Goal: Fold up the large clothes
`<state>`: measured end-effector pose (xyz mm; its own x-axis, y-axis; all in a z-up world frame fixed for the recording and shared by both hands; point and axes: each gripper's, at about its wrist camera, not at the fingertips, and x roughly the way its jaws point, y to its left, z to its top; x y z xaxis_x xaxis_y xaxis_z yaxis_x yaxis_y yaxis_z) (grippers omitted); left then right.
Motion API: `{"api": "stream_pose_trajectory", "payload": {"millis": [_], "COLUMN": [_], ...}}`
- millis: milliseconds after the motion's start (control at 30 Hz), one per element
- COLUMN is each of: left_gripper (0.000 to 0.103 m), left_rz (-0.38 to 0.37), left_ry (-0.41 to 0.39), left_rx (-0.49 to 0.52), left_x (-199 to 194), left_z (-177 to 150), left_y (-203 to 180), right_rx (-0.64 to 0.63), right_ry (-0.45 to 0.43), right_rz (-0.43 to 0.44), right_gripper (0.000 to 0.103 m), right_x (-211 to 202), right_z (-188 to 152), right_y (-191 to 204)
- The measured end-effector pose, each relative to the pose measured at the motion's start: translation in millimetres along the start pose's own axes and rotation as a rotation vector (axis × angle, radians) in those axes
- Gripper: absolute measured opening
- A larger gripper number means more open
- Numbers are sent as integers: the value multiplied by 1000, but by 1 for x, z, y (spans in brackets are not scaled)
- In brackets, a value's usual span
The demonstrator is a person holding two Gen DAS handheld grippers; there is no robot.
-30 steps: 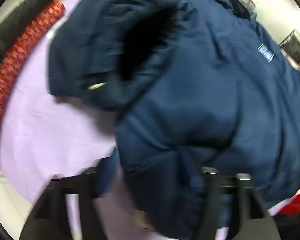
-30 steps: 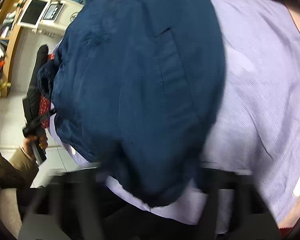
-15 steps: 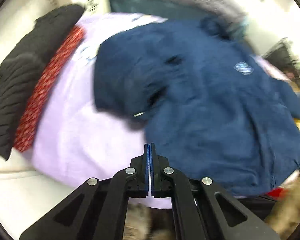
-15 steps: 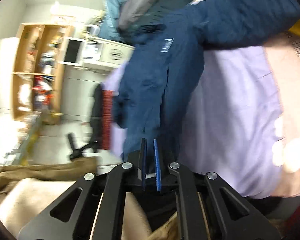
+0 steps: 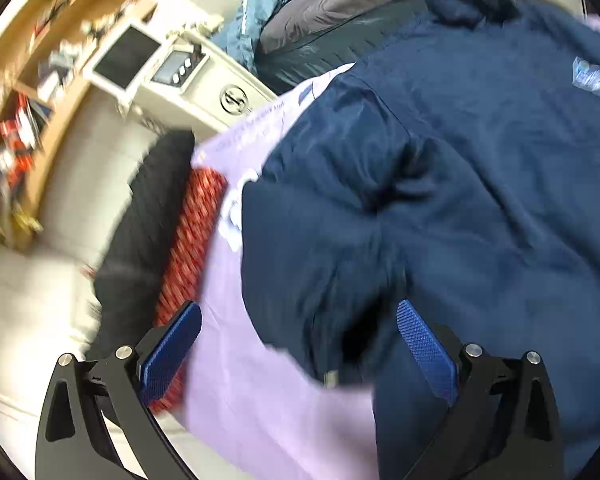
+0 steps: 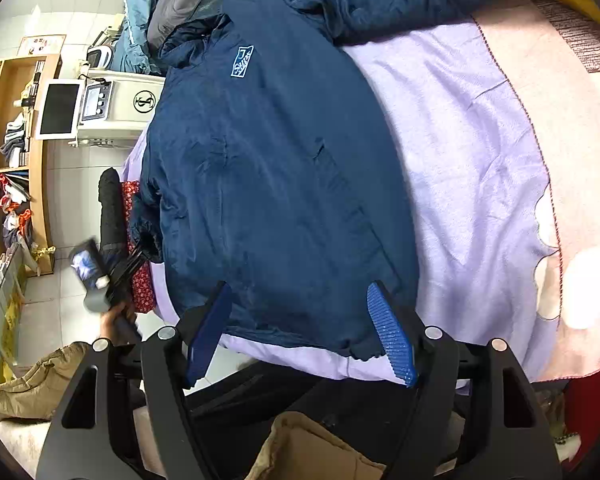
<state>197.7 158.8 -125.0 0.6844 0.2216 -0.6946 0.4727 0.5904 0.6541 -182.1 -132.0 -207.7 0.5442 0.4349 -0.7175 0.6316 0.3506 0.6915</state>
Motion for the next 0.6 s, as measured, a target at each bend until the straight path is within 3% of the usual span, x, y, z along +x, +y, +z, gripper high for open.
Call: {"api": "stream_pose_trajectory", "payload": {"millis": [100, 200, 233, 300, 333, 400, 467, 533, 600], "left_gripper": [97, 98, 96, 86, 80, 45, 25, 19, 15], "left_rz": [34, 146, 189, 199, 193, 176, 176, 163, 148], "left_ry": [-8, 44, 80, 140, 206, 305, 356, 386, 416], "left_rx": [50, 194, 236, 244, 223, 172, 37, -212, -368], "left_x": [14, 51, 73, 97, 118, 147, 164, 175, 185], "left_z": [23, 42, 46, 50, 54, 54, 58, 66, 69], "left_y": [-9, -27, -31, -29, -22, -4, 32, 97, 150], "right_rx": [9, 30, 40, 58, 67, 82, 96, 103, 98], "right_ry": [-7, -12, -13, -17, -24, -38, -47, -55, -65], "right_rz": [-5, -14, -18, -27, -29, -25, -25, -25, -24], "right_gripper": [70, 71, 71, 71, 71, 71, 71, 71, 71], "right_x": [7, 8, 9, 9, 9, 8, 8, 6, 4], "right_z": [-5, -14, -18, -24, -27, -33, -37, -40, -42], "right_y": [3, 0, -1, -4, -4, -5, -6, -5, -2]}}
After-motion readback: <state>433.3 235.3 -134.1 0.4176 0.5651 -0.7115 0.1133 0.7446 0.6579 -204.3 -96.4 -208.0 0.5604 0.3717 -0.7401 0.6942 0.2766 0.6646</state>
